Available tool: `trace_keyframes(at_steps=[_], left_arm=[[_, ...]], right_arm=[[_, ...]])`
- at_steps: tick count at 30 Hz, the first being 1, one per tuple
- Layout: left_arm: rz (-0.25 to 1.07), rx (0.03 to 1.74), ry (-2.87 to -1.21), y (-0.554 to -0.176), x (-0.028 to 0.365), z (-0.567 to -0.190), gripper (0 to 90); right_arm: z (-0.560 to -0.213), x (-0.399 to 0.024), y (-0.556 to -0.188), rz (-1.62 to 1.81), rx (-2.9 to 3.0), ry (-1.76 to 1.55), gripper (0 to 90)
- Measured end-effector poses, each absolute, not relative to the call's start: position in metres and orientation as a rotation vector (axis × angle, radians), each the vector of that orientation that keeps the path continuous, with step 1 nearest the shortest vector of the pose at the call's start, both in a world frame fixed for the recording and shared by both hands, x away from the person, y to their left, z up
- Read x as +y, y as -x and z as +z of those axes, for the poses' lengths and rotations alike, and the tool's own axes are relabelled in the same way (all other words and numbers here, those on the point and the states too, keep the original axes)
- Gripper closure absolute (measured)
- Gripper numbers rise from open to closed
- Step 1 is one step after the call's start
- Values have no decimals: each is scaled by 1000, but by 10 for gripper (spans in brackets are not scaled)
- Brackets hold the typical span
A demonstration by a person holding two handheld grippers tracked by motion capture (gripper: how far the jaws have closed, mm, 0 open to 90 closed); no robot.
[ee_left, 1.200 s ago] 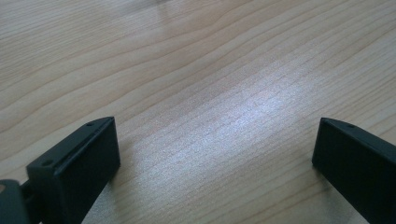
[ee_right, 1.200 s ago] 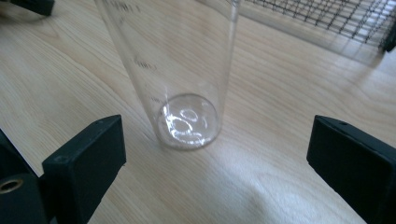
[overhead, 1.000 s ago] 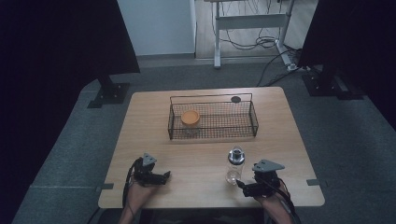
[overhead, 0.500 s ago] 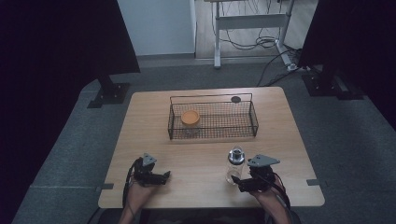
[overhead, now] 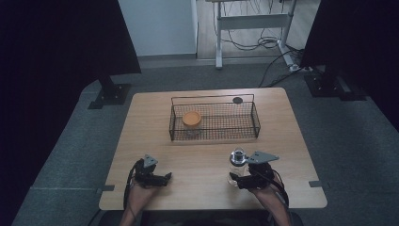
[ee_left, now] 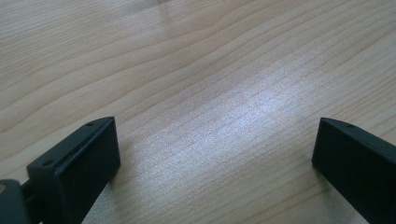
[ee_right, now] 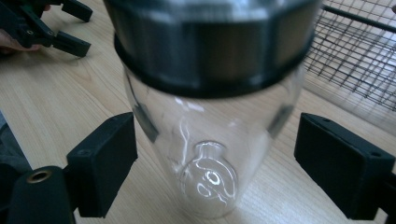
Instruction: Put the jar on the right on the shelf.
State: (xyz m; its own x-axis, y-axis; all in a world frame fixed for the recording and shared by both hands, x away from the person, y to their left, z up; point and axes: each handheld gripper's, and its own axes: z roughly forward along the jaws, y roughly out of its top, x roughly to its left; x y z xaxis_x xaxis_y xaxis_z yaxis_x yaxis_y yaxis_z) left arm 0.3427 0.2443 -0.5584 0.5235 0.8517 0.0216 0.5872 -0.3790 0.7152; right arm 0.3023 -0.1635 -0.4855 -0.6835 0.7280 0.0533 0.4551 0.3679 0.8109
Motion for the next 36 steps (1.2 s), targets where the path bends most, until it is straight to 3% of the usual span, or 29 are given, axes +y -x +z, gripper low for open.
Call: trace_keyframes(at_steps=[6,11,36], left_arm=[[517,1164,-2105,-343,244,-558,6],[517,1164,-2105,-343,244,-558,6],[518,1165,-2105,-343,244,-558,7]], right_arm=[[-482,-159,-307,1219,2332,-1021,184],[-478,-157,-308,1227,2334,-1002,297],[-463,-154,-315,1218,2300,-993,309]])
